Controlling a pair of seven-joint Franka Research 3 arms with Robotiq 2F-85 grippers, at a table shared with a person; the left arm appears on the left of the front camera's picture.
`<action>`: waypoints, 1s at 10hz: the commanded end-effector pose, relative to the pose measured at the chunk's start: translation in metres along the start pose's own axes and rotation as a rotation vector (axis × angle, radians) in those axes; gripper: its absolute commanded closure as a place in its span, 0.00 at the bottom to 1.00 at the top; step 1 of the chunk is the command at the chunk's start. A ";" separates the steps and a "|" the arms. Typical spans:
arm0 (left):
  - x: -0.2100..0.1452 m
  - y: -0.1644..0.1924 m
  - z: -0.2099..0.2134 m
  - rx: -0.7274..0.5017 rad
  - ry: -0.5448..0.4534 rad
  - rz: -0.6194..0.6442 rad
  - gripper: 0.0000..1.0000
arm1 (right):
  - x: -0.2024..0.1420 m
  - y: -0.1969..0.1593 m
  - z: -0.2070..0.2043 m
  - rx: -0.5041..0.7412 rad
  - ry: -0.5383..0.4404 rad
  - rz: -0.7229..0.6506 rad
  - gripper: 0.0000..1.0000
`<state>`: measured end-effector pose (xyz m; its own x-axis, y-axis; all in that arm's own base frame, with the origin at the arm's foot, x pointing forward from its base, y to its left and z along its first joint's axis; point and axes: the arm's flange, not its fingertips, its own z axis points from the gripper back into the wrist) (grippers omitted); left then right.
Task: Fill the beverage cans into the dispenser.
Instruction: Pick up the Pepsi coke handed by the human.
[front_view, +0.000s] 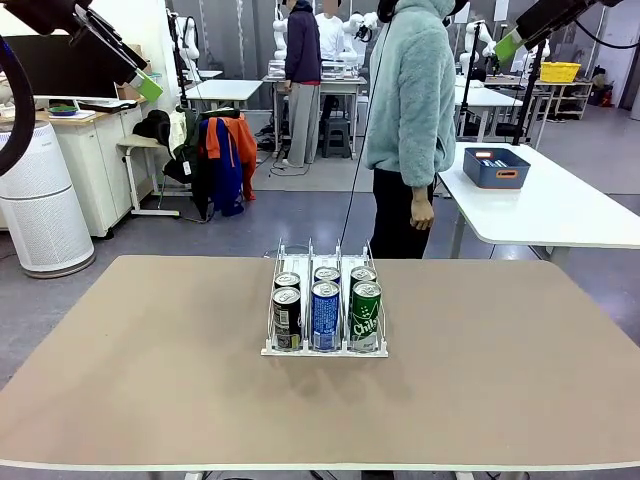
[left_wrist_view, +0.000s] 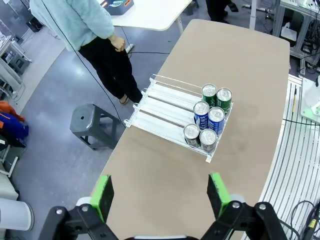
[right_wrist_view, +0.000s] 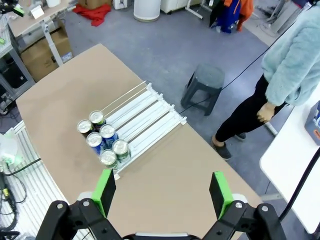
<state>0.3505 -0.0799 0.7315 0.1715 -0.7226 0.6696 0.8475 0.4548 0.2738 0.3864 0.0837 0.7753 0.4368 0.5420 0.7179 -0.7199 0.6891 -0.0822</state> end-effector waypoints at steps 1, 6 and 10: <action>-0.001 0.000 0.000 -0.005 0.003 0.003 0.00 | 0.004 0.016 0.015 0.030 0.059 -0.047 0.00; -0.001 0.000 0.000 -0.005 0.003 0.003 0.00 | 0.000 0.036 0.032 -0.022 0.149 -0.031 0.00; -0.001 0.000 0.000 -0.005 0.003 0.003 0.00 | 0.001 0.034 0.031 -0.003 0.127 -0.017 0.00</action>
<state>0.3506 -0.0799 0.7315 0.1716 -0.7227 0.6695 0.8476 0.4547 0.2736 0.3457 0.0933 0.7936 0.5083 0.5937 0.6239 -0.7152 0.6945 -0.0783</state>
